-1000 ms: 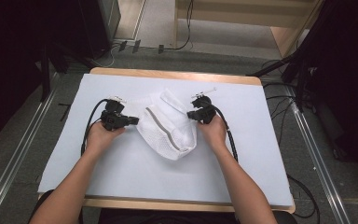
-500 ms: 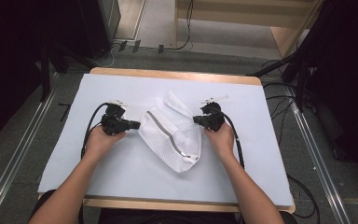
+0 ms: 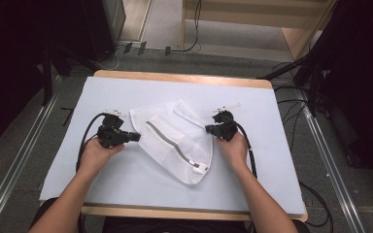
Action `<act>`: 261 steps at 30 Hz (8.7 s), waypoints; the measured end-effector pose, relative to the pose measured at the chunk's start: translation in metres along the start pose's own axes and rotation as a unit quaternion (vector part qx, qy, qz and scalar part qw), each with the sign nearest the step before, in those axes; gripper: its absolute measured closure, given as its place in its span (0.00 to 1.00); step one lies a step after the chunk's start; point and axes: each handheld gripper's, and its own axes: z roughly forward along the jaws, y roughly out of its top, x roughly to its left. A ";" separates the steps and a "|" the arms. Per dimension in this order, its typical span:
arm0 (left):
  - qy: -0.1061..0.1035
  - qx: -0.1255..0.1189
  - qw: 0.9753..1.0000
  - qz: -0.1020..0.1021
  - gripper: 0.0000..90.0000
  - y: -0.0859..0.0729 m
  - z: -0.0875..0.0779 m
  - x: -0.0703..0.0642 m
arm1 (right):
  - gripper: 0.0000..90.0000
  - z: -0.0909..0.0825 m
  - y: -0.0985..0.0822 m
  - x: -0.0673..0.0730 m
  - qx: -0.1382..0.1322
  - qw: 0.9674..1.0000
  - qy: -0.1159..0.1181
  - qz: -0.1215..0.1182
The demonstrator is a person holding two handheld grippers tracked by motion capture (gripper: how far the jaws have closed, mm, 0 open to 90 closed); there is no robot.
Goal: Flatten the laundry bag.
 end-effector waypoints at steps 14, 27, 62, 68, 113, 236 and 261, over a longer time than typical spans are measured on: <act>-0.001 -0.002 0.999 -0.045 0.99 -0.020 -0.015 0.012 | 0.92 -0.014 -0.011 -0.014 0.006 1.000 0.000 0.012; -0.009 0.007 0.999 -0.035 1.00 -0.028 -0.017 0.000 | 0.71 -0.019 0.003 -0.015 -0.039 0.999 0.006 -0.001; -0.009 0.000 0.999 -0.047 0.99 -0.053 -0.033 -0.003 | 0.92 0.049 0.051 0.008 -0.035 0.998 -0.005 -0.056; -0.009 0.000 0.999 -0.048 0.99 -0.053 -0.034 -0.002 | 1.00 0.048 0.051 0.004 -0.037 0.998 -0.008 -0.042; 0.002 -0.020 0.999 -0.031 0.76 -0.031 -0.048 -0.003 | 0.88 -0.033 0.016 -0.060 -0.068 0.997 -0.029 0.037; 0.015 -0.003 1.000 -0.004 0.77 0.025 0.041 0.014 | 0.79 -0.018 -0.021 -0.013 -0.030 0.999 -0.031 0.011; 0.015 -0.029 0.999 0.002 0.71 0.020 0.027 0.003 | 0.89 -0.028 -0.006 -0.021 -0.062 0.998 -0.002 0.009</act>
